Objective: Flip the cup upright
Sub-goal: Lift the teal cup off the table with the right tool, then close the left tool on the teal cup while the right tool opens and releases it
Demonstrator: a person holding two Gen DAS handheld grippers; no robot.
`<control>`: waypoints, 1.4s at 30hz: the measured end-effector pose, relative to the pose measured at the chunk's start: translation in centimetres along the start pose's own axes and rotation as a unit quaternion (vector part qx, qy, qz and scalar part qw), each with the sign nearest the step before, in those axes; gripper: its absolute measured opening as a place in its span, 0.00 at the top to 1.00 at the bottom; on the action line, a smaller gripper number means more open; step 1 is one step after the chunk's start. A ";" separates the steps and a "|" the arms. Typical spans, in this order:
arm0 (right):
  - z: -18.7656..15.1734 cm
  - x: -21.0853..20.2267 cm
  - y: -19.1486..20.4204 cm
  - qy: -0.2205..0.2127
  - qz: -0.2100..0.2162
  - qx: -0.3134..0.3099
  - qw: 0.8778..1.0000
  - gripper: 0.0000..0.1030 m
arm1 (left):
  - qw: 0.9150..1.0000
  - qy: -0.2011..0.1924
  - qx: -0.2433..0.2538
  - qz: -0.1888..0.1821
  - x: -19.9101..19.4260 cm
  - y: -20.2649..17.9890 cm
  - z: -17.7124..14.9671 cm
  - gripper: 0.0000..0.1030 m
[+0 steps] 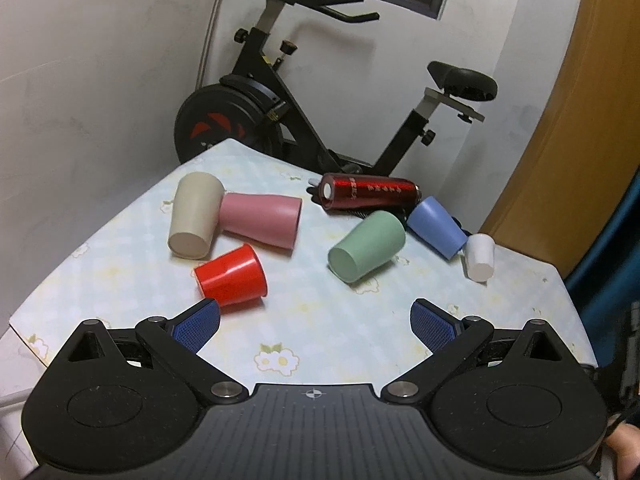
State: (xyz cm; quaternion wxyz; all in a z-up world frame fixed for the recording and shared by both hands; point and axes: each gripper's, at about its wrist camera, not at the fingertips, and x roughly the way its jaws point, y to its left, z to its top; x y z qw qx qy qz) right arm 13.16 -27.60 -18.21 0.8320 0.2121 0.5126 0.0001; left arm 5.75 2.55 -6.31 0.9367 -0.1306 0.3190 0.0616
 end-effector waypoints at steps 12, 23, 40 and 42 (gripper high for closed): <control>-0.5 -7.7 -2.3 -0.176 0.016 -0.031 0.984 0.17 | 0.999 0.027 0.028 -0.022 2.2 -3.3 -1.0 0.01; -4.4 -9.3 -7.0 -0.295 -0.062 -0.057 0.952 0.11 | 0.994 0.056 0.068 -0.070 5.1 -8.0 -2.3 0.01; -4.2 -10.5 -10.4 -0.292 -0.099 -0.052 0.950 0.09 | 0.981 0.131 0.093 -0.111 10.5 -13.4 -4.1 0.05; -4.1 -10.5 -10.8 -0.291 -0.104 -0.046 0.950 0.09 | 0.979 0.137 0.095 -0.114 10.9 -13.9 -4.2 0.05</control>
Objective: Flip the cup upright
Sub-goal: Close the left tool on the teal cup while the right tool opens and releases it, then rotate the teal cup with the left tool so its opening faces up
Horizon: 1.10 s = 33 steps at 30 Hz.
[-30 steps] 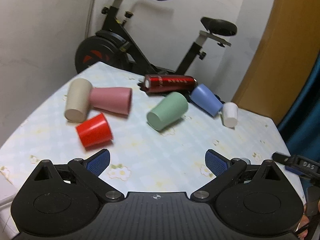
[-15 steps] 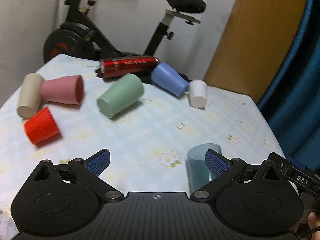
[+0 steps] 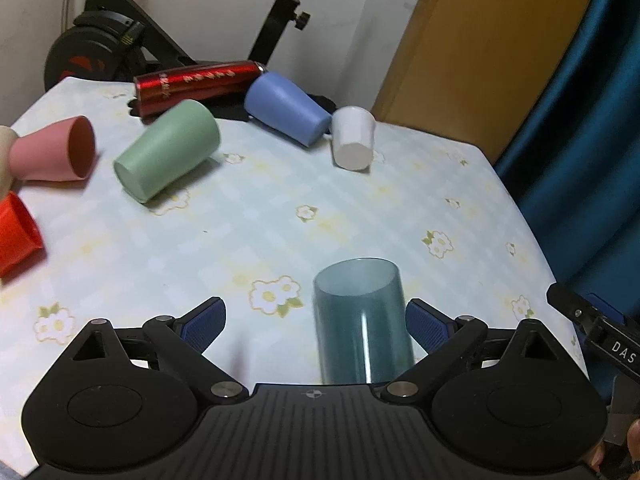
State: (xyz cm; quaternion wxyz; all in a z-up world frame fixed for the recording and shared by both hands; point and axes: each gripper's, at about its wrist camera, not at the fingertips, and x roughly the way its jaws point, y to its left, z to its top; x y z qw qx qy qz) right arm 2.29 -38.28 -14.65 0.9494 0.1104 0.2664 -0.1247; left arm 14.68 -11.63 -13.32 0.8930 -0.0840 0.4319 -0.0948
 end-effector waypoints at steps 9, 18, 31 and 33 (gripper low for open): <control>0.1 0.3 -1.6 0.001 -0.020 0.019 1.000 0.09 | 0.998 0.062 0.002 -0.015 4.0 -1.7 0.8 0.07; 0.0 0.4 -2.0 0.008 -0.028 0.023 0.999 0.09 | 0.994 0.111 0.000 -0.006 7.8 -2.4 1.7 0.09; -0.2 1.1 -1.7 0.023 -0.025 0.021 0.999 0.09 | 0.993 0.119 0.015 -0.006 9.3 -2.4 1.8 0.16; -0.2 1.2 -1.6 0.025 -0.024 0.020 0.999 0.09 | 0.993 0.118 0.015 -0.009 9.3 -2.3 1.7 0.16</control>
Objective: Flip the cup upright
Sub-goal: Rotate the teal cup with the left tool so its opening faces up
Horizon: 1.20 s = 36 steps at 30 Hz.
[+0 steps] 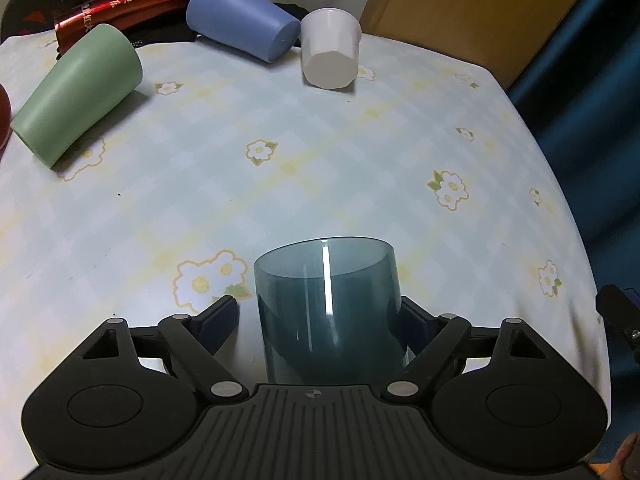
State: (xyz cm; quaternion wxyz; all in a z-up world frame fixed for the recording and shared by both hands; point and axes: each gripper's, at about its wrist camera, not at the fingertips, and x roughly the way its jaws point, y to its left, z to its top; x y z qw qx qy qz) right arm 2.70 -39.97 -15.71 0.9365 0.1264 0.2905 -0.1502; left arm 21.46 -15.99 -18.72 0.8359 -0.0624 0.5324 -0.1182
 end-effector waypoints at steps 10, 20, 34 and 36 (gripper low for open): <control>-0.1 0.2 0.2 0.012 -0.001 0.003 1.000 0.09 | 1.000 -0.003 0.004 -0.026 -0.7 0.7 -0.7 0.32; -0.4 -0.2 0.7 0.011 0.004 0.000 1.000 0.09 | 1.000 -0.020 0.005 -0.020 -3.4 3.0 -2.8 0.32; -0.9 0.0 3.0 0.024 0.023 -0.015 0.999 0.09 | 0.993 -0.113 0.018 0.039 -8.2 6.0 -5.7 0.32; -0.9 0.0 3.3 0.025 0.025 -0.016 0.999 0.09 | 0.989 -0.132 0.030 0.059 -8.6 6.3 -6.3 0.32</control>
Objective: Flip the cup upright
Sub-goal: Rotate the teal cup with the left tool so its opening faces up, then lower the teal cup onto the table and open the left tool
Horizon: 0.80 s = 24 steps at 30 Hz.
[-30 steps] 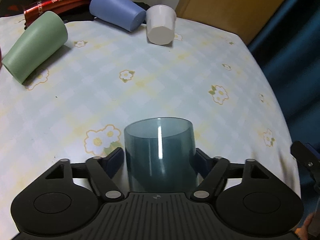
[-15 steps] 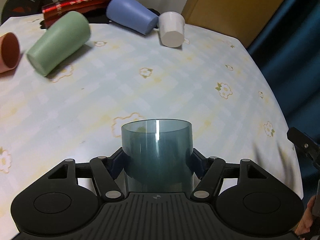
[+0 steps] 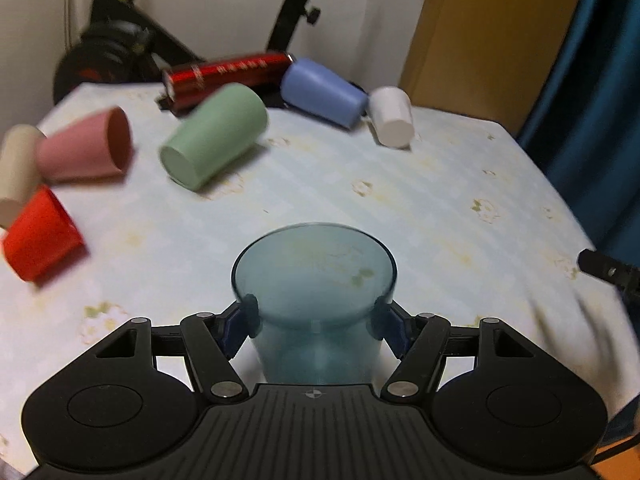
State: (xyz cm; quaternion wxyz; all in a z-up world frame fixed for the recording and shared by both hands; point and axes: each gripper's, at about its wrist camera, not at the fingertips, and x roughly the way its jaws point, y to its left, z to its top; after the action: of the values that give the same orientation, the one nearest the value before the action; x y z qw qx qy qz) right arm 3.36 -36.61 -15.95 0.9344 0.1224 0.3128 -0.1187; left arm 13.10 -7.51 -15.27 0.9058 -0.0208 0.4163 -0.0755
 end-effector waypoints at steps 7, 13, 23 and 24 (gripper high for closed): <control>-0.4 0.3 1.3 0.009 0.010 -0.012 1.000 0.09 | 0.997 -0.033 0.008 0.063 0.2 0.6 -0.1 0.32; -0.6 0.3 2.1 0.013 0.013 -0.020 1.000 0.09 | 0.994 -0.045 -0.001 0.098 0.5 1.5 -0.1 0.32; -0.7 0.4 2.6 0.020 0.014 -0.027 0.999 0.09 | 0.994 -0.043 -0.007 0.102 0.5 1.9 -0.3 0.32; -0.8 0.4 2.6 0.020 0.014 -0.028 0.999 0.09 | 0.994 -0.042 -0.009 0.102 0.5 1.9 -0.3 0.32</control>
State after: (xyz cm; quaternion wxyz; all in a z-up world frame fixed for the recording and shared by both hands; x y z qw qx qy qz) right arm 4.04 -33.96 -16.38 0.9326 0.1030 0.3329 -0.0941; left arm 13.41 -5.67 -15.99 0.9253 0.0105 0.3784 0.0220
